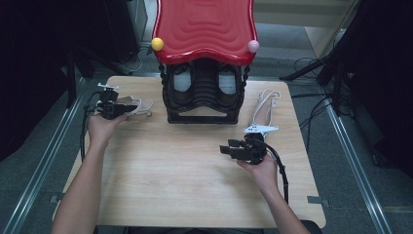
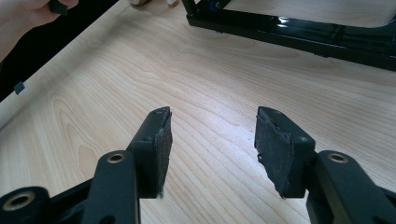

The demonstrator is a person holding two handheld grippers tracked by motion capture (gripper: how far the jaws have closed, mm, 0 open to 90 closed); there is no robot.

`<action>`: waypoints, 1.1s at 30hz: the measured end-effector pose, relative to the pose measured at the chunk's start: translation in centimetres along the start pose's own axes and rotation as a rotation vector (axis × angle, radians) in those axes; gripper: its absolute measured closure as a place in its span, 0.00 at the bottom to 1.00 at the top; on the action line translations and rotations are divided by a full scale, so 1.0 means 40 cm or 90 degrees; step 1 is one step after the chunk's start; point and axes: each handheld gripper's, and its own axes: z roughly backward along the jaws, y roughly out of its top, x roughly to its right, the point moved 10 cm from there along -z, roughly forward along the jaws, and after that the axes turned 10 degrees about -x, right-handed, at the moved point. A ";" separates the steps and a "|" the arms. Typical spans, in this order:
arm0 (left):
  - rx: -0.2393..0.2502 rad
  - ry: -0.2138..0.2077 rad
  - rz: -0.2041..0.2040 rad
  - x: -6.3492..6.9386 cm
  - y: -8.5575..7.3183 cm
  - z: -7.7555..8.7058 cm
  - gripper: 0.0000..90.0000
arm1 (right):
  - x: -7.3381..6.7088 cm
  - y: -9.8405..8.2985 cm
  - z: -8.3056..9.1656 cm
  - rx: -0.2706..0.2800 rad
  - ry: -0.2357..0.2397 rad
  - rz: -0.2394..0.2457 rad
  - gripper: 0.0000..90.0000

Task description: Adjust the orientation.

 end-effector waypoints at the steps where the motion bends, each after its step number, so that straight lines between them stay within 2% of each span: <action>1: -0.005 0.000 0.000 -0.002 -0.005 0.003 0.99 | 0.000 0.000 0.000 0.001 0.000 0.000 0.53; 8: -0.018 0.018 0.006 -0.022 -0.029 0.019 0.99 | -0.003 0.010 0.000 0.009 0.008 -0.003 0.53; 13: -0.025 0.025 0.010 -0.036 -0.043 0.030 0.99 | -0.006 0.014 -0.012 0.000 0.013 0.006 0.53; 16: -0.027 0.036 0.015 -0.052 -0.052 0.040 0.99 | -0.007 0.016 -0.016 -0.003 0.015 0.006 0.53; 19: -0.028 0.060 0.035 -0.081 -0.057 0.056 0.99 | -0.010 0.020 -0.023 -0.006 0.019 0.012 0.53; 20: -0.028 0.060 0.035 -0.081 -0.057 0.056 1.00 | -0.010 0.020 -0.023 -0.006 0.019 0.012 0.53; 22: -0.032 0.076 0.040 -0.104 -0.061 0.070 1.00 | -0.011 0.020 -0.027 -0.008 0.021 0.011 0.53; 24: -0.029 0.078 0.046 -0.111 -0.062 0.076 0.99 | -0.012 0.021 -0.029 -0.008 0.022 0.012 0.53; 29: -0.012 0.063 0.046 -0.096 -0.054 0.091 0.95 | -0.011 0.020 -0.034 -0.012 0.022 0.011 0.53; 30: 0.001 0.068 0.040 -0.085 -0.046 0.105 0.94 | -0.010 0.020 -0.034 -0.012 0.021 0.012 0.53; 31: 0.001 0.068 0.040 -0.085 -0.046 0.105 0.93 | -0.010 0.020 -0.033 -0.012 0.021 0.012 0.53; 32: 0.018 0.071 0.040 -0.077 -0.039 0.119 0.90 | -0.010 0.020 -0.033 -0.012 0.020 0.010 0.53; 33: 0.020 0.078 0.039 -0.076 -0.039 0.123 0.86 | -0.010 0.020 -0.032 -0.012 0.020 0.011 0.53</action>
